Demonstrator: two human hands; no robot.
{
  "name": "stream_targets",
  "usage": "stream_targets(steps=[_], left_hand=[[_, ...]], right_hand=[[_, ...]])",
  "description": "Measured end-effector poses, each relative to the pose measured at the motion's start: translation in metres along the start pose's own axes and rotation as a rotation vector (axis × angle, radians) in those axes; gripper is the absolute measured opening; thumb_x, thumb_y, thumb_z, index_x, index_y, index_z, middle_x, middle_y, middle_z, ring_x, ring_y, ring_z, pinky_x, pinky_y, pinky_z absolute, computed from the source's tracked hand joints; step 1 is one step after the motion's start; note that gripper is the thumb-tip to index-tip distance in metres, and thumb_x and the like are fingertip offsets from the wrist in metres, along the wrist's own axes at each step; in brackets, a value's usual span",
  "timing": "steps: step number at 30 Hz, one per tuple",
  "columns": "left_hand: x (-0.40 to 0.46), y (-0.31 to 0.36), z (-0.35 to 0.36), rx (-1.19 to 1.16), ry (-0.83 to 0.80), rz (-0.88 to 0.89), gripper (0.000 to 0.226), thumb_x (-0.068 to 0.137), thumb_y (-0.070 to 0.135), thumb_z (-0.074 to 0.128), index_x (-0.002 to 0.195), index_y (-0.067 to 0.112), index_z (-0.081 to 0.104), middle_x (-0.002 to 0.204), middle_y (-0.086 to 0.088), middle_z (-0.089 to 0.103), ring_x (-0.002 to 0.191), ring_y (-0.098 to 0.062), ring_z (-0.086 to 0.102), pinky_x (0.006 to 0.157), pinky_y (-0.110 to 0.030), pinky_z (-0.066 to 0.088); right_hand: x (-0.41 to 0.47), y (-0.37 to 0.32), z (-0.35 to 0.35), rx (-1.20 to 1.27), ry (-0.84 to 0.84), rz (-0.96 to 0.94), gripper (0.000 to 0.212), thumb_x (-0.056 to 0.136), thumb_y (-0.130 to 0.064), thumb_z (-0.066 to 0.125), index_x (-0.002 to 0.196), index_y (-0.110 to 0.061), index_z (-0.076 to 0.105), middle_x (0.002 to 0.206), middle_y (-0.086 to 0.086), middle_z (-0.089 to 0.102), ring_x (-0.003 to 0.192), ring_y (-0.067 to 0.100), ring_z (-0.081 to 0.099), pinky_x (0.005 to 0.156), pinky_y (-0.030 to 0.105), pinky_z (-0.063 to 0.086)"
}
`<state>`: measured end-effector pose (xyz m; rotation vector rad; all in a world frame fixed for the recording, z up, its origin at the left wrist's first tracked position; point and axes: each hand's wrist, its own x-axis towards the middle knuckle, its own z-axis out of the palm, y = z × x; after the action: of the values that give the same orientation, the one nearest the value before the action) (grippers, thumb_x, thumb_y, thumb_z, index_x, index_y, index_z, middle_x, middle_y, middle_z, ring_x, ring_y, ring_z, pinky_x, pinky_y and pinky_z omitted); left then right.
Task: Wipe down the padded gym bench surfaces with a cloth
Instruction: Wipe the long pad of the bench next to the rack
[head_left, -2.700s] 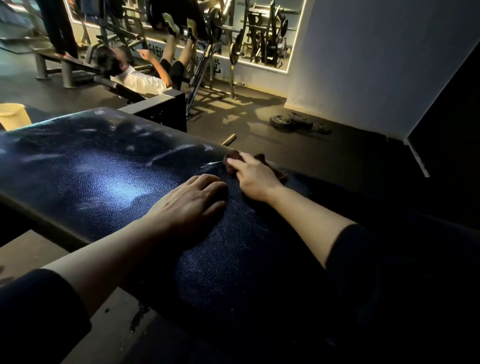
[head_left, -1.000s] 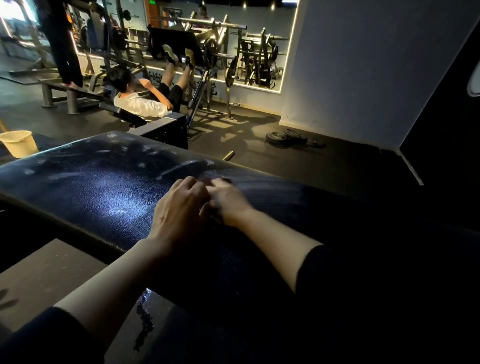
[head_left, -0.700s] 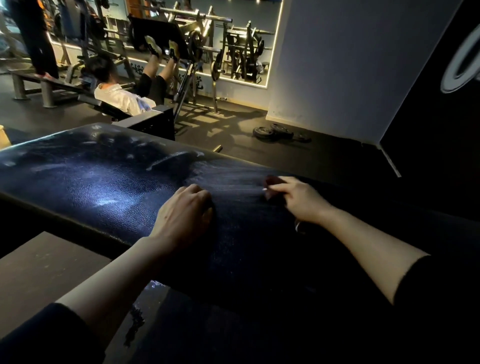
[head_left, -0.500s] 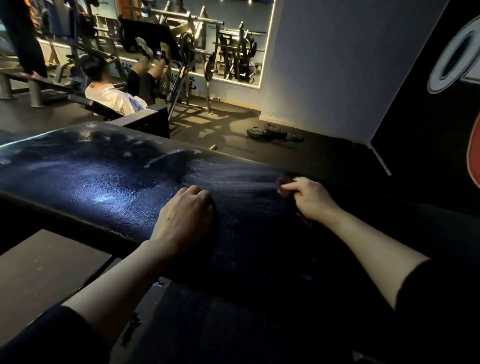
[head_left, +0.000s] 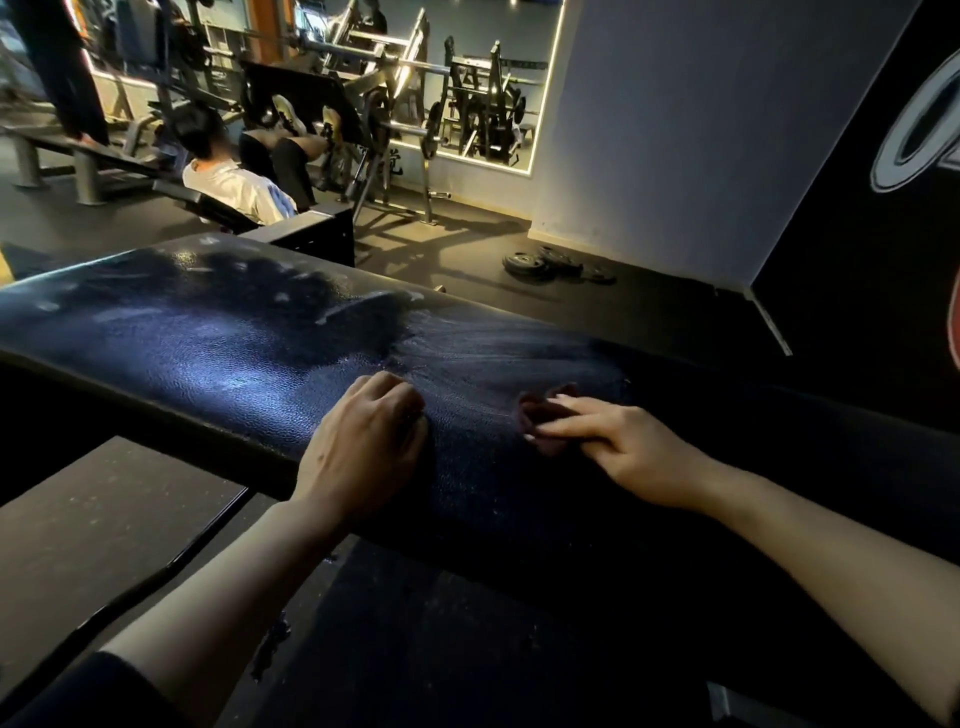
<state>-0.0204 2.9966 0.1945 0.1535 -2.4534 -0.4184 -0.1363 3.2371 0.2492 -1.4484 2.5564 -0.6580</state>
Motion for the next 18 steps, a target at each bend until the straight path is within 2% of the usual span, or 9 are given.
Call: stream_targets(steps=[2, 6, 9, 11, 14, 18], left_hand=[[0.0, 0.002, 0.004, 0.025, -0.009, 0.018, 0.008, 0.086, 0.025, 0.062, 0.085, 0.017, 0.063, 0.093, -0.001, 0.059, 0.09, -0.021, 0.055, 0.073, -0.034, 0.046], [0.002, 0.002, 0.009, 0.027, -0.018, -0.022, 0.008, 0.083, 0.023, 0.063, 0.084, 0.016, 0.063, 0.09, -0.003, 0.059, 0.087, -0.023, 0.055, 0.074, -0.036, 0.047], [0.0, 0.0, 0.005, 0.035, 0.016, -0.082, 0.005, 0.08, 0.016, 0.065, 0.081, 0.011, 0.063, 0.088, -0.007, 0.06, 0.085, -0.028, 0.057, 0.073, -0.032, 0.04], [-0.002, 0.0, 0.0, 0.006, 0.076, -0.117, 0.011, 0.08, 0.019, 0.058, 0.082, 0.01, 0.064, 0.089, -0.008, 0.062, 0.085, -0.028, 0.058, 0.072, -0.028, 0.038], [-0.008, -0.007, -0.009, 0.033, 0.145, -0.128, 0.03, 0.082, 0.033, 0.045, 0.086, 0.013, 0.067, 0.092, -0.004, 0.065, 0.089, -0.024, 0.059, 0.074, -0.03, 0.045], [-0.019, -0.017, -0.007, 0.075, 0.129, -0.156, 0.034, 0.087, 0.038, 0.041, 0.092, 0.018, 0.068, 0.1, 0.001, 0.066, 0.096, -0.021, 0.058, 0.078, -0.032, 0.045]], right_hand=[[0.003, 0.01, 0.006, -0.049, 0.041, 0.032, 0.049, 0.092, 0.004, 0.047, 0.131, -0.024, 0.056, 0.152, 0.002, 0.034, 0.138, 0.004, 0.022, 0.102, -0.003, 0.001], [0.079, -0.003, 0.034, -0.146, 0.039, 0.032, 0.043, 0.099, -0.01, 0.043, 0.141, -0.019, 0.046, 0.156, 0.008, 0.026, 0.144, 0.022, 0.021, 0.114, 0.023, 0.01], [0.122, -0.015, 0.046, -0.107, 0.01, 0.037, 0.042, 0.099, -0.013, 0.042, 0.141, -0.017, 0.046, 0.153, 0.01, 0.03, 0.141, 0.026, 0.027, 0.114, 0.029, 0.015], [0.113, -0.017, 0.044, -0.1, -0.011, 0.002, 0.043, 0.099, -0.012, 0.044, 0.141, -0.02, 0.047, 0.152, 0.009, 0.032, 0.139, 0.024, 0.029, 0.111, 0.023, 0.016], [0.062, -0.014, 0.032, -0.059, -0.094, -0.183, 0.045, 0.096, -0.014, 0.051, 0.14, -0.025, 0.047, 0.153, 0.0, 0.03, 0.14, 0.014, 0.026, 0.102, 0.002, 0.007], [0.037, -0.004, 0.029, -0.065, -0.125, -0.313, 0.044, 0.096, -0.017, 0.053, 0.139, -0.026, 0.047, 0.154, -0.001, 0.028, 0.139, 0.004, 0.02, 0.107, 0.001, 0.002]])
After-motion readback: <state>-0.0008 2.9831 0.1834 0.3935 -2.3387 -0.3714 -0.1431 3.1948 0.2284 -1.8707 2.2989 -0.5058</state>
